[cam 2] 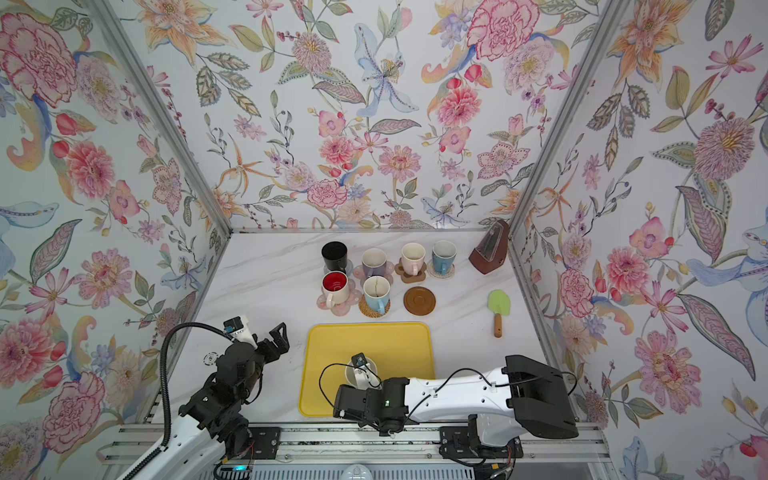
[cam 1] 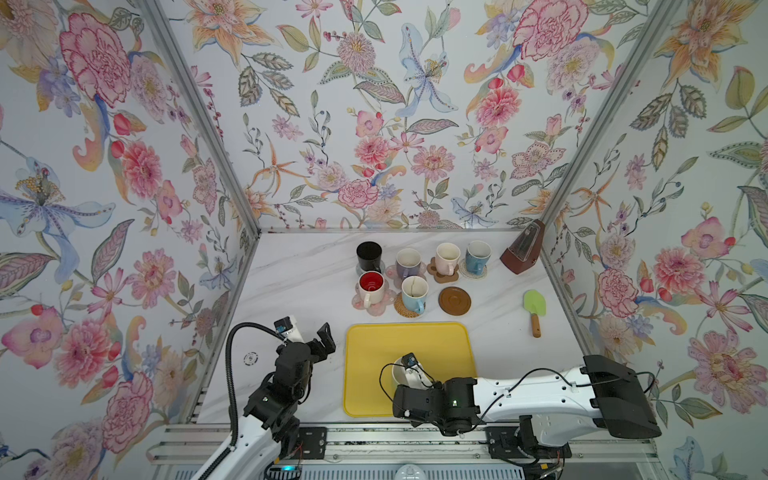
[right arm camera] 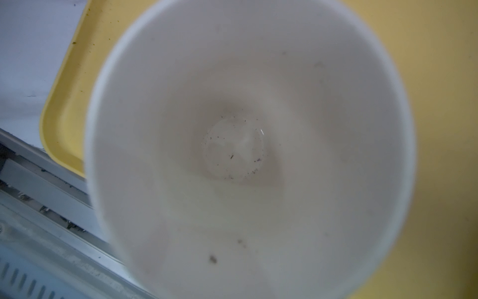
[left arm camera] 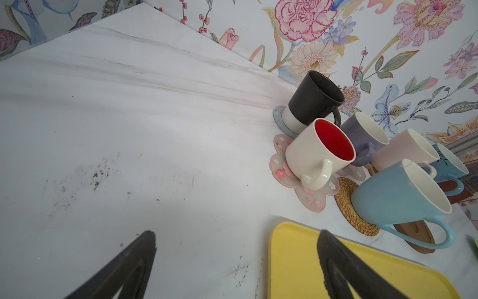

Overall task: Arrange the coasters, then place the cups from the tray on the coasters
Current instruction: 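Lift the pale green mug and carry it toward the brown wooden coaster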

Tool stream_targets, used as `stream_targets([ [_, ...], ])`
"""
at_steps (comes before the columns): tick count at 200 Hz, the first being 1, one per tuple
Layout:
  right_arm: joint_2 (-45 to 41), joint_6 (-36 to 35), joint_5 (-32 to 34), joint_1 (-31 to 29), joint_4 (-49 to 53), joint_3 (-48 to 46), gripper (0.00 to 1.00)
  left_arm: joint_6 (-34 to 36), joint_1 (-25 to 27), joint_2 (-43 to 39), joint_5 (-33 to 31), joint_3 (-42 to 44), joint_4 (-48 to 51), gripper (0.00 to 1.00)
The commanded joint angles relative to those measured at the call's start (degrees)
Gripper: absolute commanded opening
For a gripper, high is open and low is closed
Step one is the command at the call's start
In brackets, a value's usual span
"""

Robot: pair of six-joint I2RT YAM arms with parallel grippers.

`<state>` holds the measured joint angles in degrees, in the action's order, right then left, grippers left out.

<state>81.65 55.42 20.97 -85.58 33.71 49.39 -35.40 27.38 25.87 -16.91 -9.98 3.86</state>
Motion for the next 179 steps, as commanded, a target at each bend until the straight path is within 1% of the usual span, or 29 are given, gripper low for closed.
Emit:
stream_targets([
  [1,-3.6,-1.7,2.4,2.4,2.7,2.2,0.00,1.6,-0.5,0.2,2.5,0.7,-0.8,0.99],
  [17,-5.2,-2.4,2.7,5.2,4.5,2.1,0.00,3.0,-0.6,0.6,5.2,0.7,-2.4,0.99],
  [50,-10.2,-6.1,3.8,13.7,6.4,2.1,0.00,5.3,-0.6,2.2,12.0,0.7,-6.2,0.99],
  [83,-13.7,-12.0,1.7,26.1,6.3,2.3,0.00,7.0,-0.6,4.7,17.4,0.3,-9.7,0.99],
  [95,-14.1,-14.5,0.7,30.4,6.3,2.8,0.00,7.6,-0.5,5.8,18.3,-0.1,-10.3,0.99],
  [136,-12.3,-23.2,-1.5,43.4,4.5,4.5,0.00,8.3,-0.5,8.6,18.5,-0.5,-12.2,0.99],
  [179,-8.9,-29.3,-5.1,52.5,-0.8,5.1,0.00,8.5,-0.5,9.6,18.6,-0.7,-12.4,0.99],
])
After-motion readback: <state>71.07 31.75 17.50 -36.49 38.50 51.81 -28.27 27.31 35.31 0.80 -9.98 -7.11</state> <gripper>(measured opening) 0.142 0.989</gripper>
